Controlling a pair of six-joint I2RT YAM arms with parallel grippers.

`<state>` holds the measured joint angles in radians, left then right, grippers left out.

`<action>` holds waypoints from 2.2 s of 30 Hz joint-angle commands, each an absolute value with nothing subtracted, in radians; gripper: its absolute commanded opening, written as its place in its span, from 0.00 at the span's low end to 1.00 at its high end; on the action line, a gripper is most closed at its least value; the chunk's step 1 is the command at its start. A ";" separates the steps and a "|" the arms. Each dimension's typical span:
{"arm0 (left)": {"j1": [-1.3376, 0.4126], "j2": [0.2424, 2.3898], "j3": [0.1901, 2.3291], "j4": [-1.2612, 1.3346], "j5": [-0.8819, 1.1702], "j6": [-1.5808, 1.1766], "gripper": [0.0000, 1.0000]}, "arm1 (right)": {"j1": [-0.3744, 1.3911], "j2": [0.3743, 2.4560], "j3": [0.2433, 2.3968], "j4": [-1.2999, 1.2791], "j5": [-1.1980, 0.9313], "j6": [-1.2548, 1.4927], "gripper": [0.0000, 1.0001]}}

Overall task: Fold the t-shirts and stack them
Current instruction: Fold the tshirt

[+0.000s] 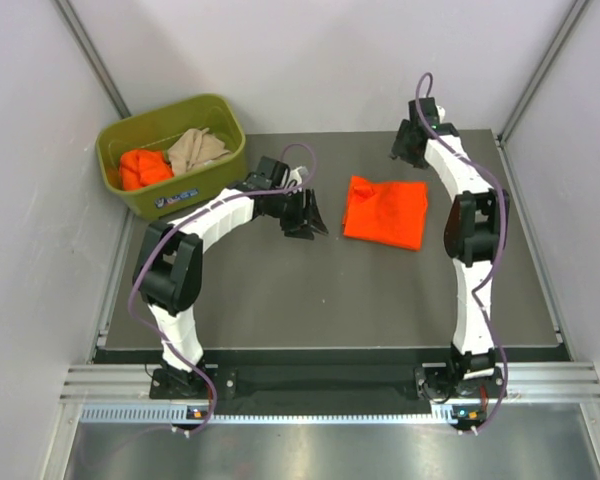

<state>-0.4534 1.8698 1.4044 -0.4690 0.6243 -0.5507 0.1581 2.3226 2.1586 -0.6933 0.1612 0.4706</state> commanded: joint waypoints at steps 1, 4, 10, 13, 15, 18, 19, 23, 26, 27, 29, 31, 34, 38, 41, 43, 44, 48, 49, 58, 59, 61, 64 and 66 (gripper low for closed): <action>-0.463 1.888 1.457 -0.370 0.663 -0.567 0.57 | 0.176 2.171 2.108 -0.713 0.132 0.397 0.62; -0.491 1.920 1.491 -0.309 0.664 -0.597 0.58 | 0.170 2.074 1.988 -0.715 0.132 0.362 0.62; -0.549 2.034 1.580 -0.163 0.681 -0.663 0.52 | 0.135 1.956 1.752 -0.670 0.106 0.348 0.51; -0.564 2.089 1.607 -0.074 0.684 -0.707 0.52 | 0.097 1.953 1.681 -0.615 0.054 0.362 0.45; -0.568 2.120 1.626 -0.029 0.684 -0.752 0.51 | 0.081 1.974 1.683 -0.594 0.035 0.364 0.42; -0.569 2.183 1.657 -0.031 0.654 -0.782 0.49 | 0.054 2.035 1.724 -0.569 0.003 0.367 0.41; -0.568 2.212 1.676 -0.049 0.644 -0.778 0.48 | 0.052 2.069 1.733 -0.560 0.005 0.368 0.41; -0.568 2.273 1.715 -0.115 0.598 -0.753 0.46 | 0.034 2.172 1.831 -0.549 0.003 0.367 0.40; -0.566 2.307 1.743 -0.165 0.586 -0.727 0.46 | 0.015 2.239 1.908 -0.549 0.003 0.357 0.40; -0.565 2.312 1.750 -0.178 0.583 -0.718 0.46 | 0.011 2.255 1.933 -0.555 0.003 0.351 0.40; -0.566 2.306 1.756 -0.211 0.568 -0.686 0.46 | 0.009 2.292 1.994 -0.575 0.009 0.333 0.40; -0.563 2.277 1.756 -0.235 0.555 -0.649 0.48 | 0.008 2.313 2.040 -0.601 0.021 0.322 0.41; -0.554 2.205 1.749 -0.258 0.513 -0.597 0.54 | 0.008 2.307 2.112 -0.664 0.044 0.308 0.43; -0.534 2.146 1.766 -0.249 0.434 -0.485 0.61 | 0.008 2.240 2.108 -0.724 0.064 0.304 0.51; -0.522 2.151 1.770 -0.175 0.402 -0.393 0.57 | 0.008 2.159 2.033 -0.745 0.054 0.319 0.54; -0.509 2.177 1.770 -0.074 0.425 -0.374 0.52 | 0.008 2.091 1.981 -0.736 0.038 0.328 0.54; -0.508 2.187 1.770 -0.039 0.437 -0.376 0.49 | 0.008 2.068 1.927 -0.730 0.029 0.331 0.55; -0.508 2.259 1.819 0.104 0.506 -0.400 0.34 | 0.008 1.974 1.815 -0.712 0.009 0.327 0.54; -0.508 2.282 1.833 0.127 0.532 -0.411 0.29 | 0.008 1.941 1.795 -0.698 0.006 0.322 0.55; -0.552 2.338 1.884 0.166 0.497 -0.212 0.53 | -0.032 1.844 1.675 -0.635 -0.054 0.328 0.55; -0.552 2.332 1.873 0.173 0.495 -0.197 0.55 | -0.032 1.845 1.672 -0.632 -0.058 0.330 0.54; -0.557 2.307 1.839 0.193 0.485 -0.152 0.57 | -0.032 1.848 1.671 -0.627 -0.067 0.330 0.54; -0.561 2.313 1.842 0.170 0.436 -0.098 0.59 | -0.032 1.853 1.666 -0.626 -0.074 0.331 0.54; -0.563 2.325 1.855 0.152 0.399 -0.075 0.59 | -0.032 1.852 1.667 -0.627 -0.083 0.331 0.54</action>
